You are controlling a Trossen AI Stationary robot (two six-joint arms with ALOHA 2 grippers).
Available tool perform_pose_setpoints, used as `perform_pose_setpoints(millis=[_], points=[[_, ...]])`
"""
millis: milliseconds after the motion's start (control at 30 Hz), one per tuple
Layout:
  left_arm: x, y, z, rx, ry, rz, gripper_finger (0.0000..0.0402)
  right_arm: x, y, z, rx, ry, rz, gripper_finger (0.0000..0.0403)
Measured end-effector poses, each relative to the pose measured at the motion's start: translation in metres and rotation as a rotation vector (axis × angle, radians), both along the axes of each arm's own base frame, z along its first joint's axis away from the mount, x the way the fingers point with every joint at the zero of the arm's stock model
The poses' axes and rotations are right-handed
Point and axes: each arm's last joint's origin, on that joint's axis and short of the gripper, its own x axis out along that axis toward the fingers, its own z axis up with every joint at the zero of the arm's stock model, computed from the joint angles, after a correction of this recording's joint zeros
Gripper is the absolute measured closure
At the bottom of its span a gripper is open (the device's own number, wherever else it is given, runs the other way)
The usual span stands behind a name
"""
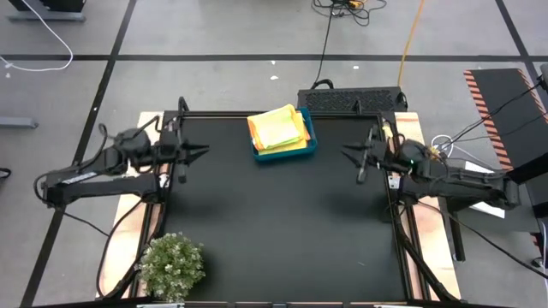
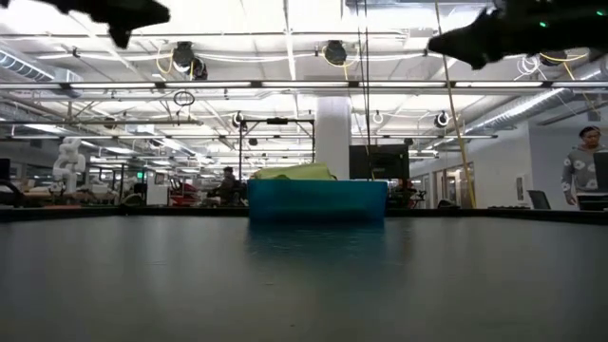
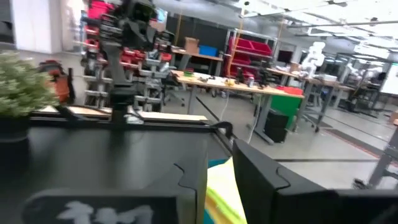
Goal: Fold microfiber towels
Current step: Return to Home Position
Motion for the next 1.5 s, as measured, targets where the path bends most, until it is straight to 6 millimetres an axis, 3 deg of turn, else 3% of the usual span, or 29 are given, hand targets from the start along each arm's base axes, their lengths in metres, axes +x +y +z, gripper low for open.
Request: perform_pose_setpoints(millis=[233,500,800,933,1033,1167,1500], points=[[-0.025,-0.014,-0.037,-0.013,-0.085,-0.047,0.037,-0.021,0.018,-0.035,-0.003,-0.058,0.079,0.0351],[-0.035,-0.018,-0.078,-0.07,-0.121,-0.076,0.0371,-0.037,0.022,-0.047,0.047,-0.045,0.081,0.0351],[-0.032,-0.018,-0.105,-0.071,-0.092,-0.084,0.0371,-0.043,0.023,-0.059,0.033,0.053,0.068,0.0351],[-0.027,-0.018,-0.119,-0.076,-0.059,-0.087,0.0371,-0.036,0.021,-0.081,0.076,0.032,0.059,0.0351],[-0.022,-0.017,-0.132,-0.07,-0.062,-0.105,0.0371,-0.035,0.021,-0.079,0.074,-0.037,0.063,0.0351],[-0.016,-0.018,-0.145,-0.016,-0.087,-0.156,0.0371,-0.033,0.021,-0.084,0.093,0.01,0.067,0.0351],[-0.015,-0.019,-0.145,-0.031,-0.084,-0.175,0.0371,-0.032,0.023,-0.086,0.123,0.033,0.117,0.0351]])
